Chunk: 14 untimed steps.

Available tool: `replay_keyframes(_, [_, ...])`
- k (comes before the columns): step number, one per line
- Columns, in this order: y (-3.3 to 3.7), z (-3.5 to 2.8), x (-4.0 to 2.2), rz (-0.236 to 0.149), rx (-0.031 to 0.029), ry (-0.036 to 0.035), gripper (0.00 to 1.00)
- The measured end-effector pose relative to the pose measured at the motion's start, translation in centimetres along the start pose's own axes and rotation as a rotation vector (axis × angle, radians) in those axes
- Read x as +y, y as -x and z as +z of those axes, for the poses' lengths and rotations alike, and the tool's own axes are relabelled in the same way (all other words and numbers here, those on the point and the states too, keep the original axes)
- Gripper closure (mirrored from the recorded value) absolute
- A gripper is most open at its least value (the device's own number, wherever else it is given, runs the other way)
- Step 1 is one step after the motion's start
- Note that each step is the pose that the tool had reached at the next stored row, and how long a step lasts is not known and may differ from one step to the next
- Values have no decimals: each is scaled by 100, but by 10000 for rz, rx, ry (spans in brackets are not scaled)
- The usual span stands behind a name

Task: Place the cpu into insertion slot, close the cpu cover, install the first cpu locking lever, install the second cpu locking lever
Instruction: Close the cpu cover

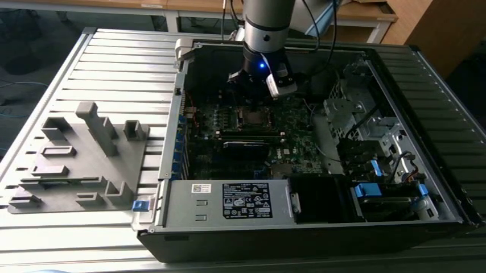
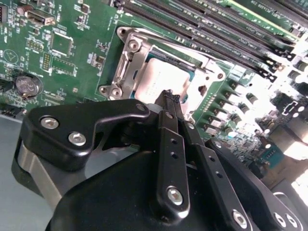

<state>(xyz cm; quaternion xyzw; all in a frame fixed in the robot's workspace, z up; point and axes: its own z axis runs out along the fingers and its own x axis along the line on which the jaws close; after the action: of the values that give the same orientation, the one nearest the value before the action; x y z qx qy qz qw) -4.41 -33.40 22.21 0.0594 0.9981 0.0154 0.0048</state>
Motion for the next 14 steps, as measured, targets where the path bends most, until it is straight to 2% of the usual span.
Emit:
replay_keyframes(6, [-87, 14, -24, -2, -50, 7, 89])
replay_keyframes(14, [-124, 22, -111, -2, -63, 8, 89])
